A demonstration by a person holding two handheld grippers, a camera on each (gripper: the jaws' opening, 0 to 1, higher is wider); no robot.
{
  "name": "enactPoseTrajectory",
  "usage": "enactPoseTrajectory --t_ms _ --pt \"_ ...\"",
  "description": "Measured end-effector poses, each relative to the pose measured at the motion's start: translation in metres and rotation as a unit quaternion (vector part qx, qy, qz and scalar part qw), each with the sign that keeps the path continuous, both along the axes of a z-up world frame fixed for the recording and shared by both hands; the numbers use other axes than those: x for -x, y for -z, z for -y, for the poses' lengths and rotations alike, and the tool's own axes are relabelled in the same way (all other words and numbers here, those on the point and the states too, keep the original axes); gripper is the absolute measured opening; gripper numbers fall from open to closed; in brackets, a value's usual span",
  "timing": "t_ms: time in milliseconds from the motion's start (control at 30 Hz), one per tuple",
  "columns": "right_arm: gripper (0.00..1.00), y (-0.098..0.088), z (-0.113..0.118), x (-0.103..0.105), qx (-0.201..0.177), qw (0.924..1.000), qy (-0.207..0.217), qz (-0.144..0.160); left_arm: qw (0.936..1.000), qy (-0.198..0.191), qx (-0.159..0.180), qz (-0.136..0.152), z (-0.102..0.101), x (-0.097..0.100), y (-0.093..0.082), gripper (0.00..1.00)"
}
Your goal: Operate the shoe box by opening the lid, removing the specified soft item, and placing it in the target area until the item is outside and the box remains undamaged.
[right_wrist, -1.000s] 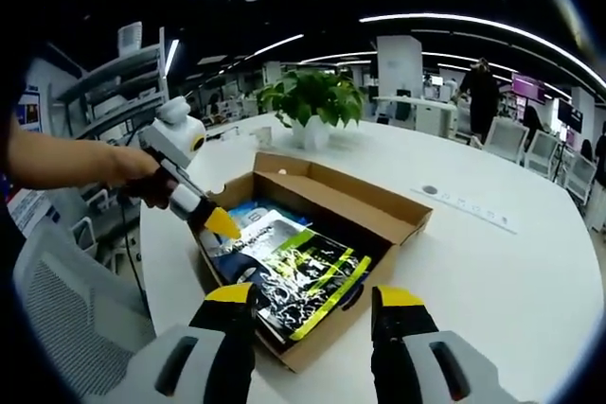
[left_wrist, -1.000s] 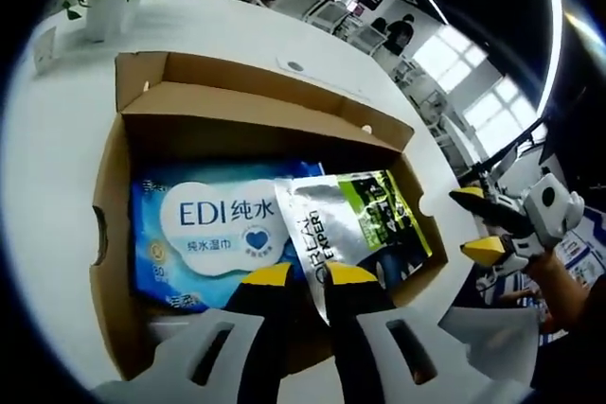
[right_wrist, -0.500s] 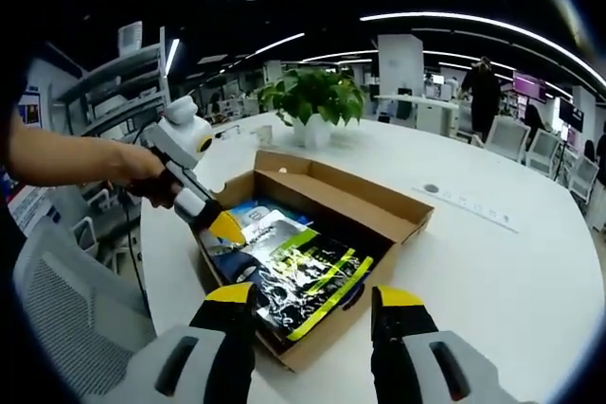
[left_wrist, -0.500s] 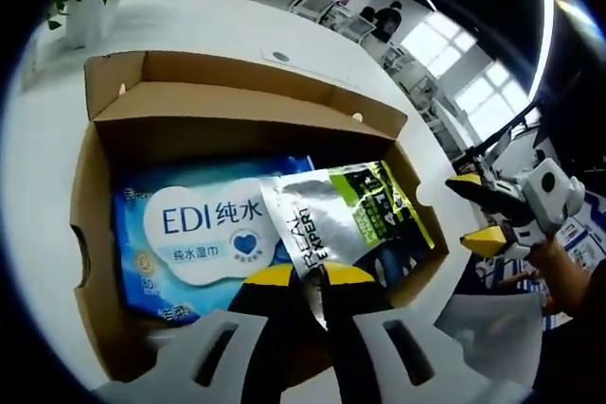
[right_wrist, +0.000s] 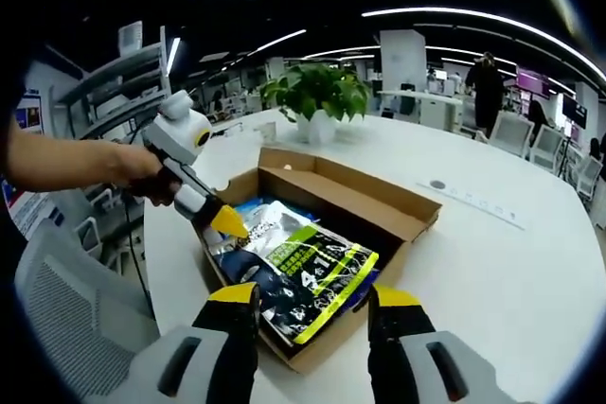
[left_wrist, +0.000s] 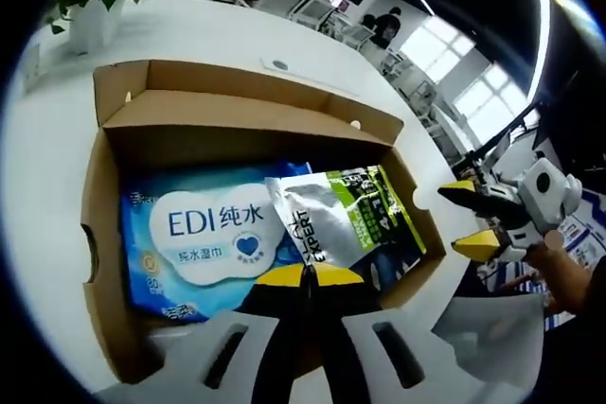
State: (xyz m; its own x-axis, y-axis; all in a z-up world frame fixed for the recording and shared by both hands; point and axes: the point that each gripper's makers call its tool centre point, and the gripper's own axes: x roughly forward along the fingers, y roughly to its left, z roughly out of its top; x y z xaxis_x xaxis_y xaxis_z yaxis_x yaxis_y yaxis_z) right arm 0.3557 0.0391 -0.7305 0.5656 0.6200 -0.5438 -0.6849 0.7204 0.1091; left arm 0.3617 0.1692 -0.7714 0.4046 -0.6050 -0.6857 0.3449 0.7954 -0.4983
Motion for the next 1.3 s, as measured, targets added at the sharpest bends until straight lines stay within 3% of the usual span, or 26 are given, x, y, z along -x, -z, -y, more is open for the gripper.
enactPoseTrajectory --t_ms 567,1000,1300 --pt "0.37 0.012 -0.024 -0.001 -0.01 0.9989 -0.008 -0.045 0.9997 -0.015 -0.016 0.014 -0.025 -0.004 -0.002 0.0" --pt "0.34 0.029 -0.04 -0.006 -0.002 0.9958 0.001 -0.091 0.9992 -0.01 -0.034 0.02 -0.035 -0.008 -0.001 0.0" --pt "0.32 0.036 -0.044 -0.009 0.002 0.9942 0.003 -0.108 0.999 -0.01 -0.038 0.02 -0.038 -0.009 0.002 0.0"
